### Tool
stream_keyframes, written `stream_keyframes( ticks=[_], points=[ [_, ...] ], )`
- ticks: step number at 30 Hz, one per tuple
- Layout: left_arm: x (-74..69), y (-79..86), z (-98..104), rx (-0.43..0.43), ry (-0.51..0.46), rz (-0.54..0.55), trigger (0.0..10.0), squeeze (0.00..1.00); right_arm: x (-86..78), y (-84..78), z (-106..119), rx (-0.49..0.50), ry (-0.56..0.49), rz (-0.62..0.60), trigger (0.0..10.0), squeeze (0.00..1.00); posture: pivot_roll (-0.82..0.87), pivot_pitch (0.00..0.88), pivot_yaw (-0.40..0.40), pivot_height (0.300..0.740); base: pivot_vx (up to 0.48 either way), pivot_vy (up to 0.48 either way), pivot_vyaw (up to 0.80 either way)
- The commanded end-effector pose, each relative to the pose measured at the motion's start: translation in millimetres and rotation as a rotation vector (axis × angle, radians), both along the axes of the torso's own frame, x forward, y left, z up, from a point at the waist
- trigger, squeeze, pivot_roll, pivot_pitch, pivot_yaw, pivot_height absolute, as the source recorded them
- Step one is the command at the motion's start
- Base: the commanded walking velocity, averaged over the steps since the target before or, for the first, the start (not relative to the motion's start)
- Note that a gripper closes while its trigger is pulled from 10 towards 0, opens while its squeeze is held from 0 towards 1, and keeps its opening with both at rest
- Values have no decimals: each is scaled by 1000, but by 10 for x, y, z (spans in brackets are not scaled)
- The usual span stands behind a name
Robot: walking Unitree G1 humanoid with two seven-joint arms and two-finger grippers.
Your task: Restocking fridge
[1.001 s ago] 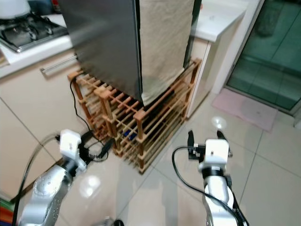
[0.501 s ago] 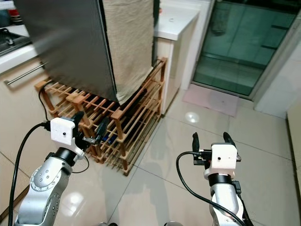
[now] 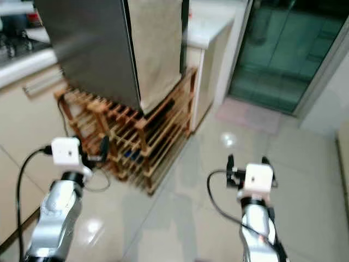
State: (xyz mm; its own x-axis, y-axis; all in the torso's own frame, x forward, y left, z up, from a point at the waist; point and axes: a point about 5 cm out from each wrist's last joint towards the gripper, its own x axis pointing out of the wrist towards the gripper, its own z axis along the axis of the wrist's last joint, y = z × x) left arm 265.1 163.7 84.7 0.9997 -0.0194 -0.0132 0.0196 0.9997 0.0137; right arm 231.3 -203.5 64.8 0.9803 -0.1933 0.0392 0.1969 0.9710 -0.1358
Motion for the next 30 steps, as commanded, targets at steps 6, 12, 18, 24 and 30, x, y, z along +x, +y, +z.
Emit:
stream_keyframes(
  ticks=[6, 12, 18, 24, 30],
  points=[
    [55, -137, 159, -32, -77, -86, 10000, 0, 68, 2, 17, -8, -22, -5, 10000, 106, -69, 0, 37, 740, 69, 0, 0],
    [89, -182, 251, -57, -117, -103, 10000, 0, 109, 27, 46, -16, -34, 4, 10000, 102, -70, 0, 34, 740, 469, 0, 0],
    [140, -162, 313, -61, -134, -105, 10000, 0, 135, 47, 54, -24, -34, 17, 10000, 102, -69, 0, 31, 740, 480, 0, 0],
    [164, -179, 333, -70, -145, -109, 10000, 0, 145, 67, 52, -26, -29, 28, 10000, 102, -67, 0, 27, 740, 480, 0, 0],
    [167, -232, 349, -46, -159, -157, 10000, 0, 158, 80, 57, -29, -29, 36, 10000, 102, -66, 0, 26, 740, 480, 0, 0]
  ],
)
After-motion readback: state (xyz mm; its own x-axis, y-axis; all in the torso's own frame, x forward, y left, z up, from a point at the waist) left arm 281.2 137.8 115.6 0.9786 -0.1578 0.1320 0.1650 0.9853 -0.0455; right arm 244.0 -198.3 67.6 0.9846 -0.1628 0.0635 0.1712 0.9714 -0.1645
